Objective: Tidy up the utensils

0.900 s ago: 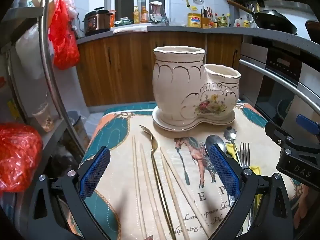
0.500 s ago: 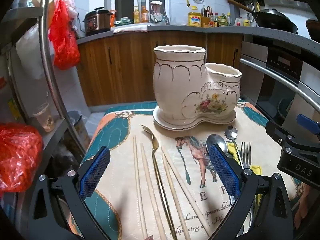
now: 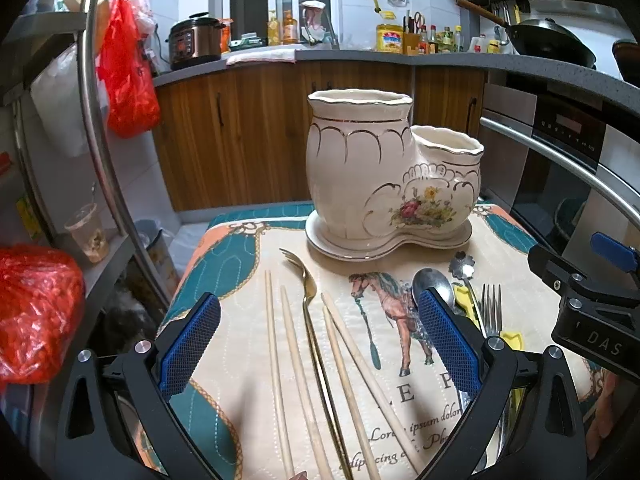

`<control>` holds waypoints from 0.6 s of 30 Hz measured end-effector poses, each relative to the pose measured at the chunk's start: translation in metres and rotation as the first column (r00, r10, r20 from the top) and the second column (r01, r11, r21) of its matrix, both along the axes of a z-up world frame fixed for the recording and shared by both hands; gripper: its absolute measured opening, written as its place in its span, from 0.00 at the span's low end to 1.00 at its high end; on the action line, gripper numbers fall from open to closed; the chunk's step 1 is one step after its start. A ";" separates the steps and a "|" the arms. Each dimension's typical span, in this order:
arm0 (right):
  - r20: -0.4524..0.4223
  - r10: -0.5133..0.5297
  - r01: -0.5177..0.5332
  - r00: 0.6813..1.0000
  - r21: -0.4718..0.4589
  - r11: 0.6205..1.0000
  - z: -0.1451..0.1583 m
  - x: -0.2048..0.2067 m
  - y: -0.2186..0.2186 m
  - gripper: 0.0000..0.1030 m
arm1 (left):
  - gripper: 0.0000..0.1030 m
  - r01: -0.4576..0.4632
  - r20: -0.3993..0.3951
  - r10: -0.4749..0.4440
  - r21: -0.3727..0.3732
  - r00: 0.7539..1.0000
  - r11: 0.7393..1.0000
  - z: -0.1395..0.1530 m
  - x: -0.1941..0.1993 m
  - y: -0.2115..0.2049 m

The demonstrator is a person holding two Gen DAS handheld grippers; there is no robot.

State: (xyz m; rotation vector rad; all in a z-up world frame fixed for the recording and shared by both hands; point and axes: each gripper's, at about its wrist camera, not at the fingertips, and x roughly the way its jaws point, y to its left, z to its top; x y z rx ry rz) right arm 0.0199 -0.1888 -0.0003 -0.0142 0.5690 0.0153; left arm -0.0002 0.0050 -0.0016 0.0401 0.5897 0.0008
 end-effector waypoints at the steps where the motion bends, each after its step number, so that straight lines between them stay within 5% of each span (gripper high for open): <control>1: 0.000 0.000 0.000 1.000 0.000 1.000 0.000 0.000 0.000 0.95 | 0.95 -0.001 0.000 0.001 0.000 1.000 1.000 0.000 0.000 0.000; 18: -0.003 0.002 -0.002 1.000 -0.001 1.000 0.000 0.001 0.000 0.95 | 0.95 -0.002 -0.002 0.002 -0.001 1.000 1.000 0.000 0.001 -0.002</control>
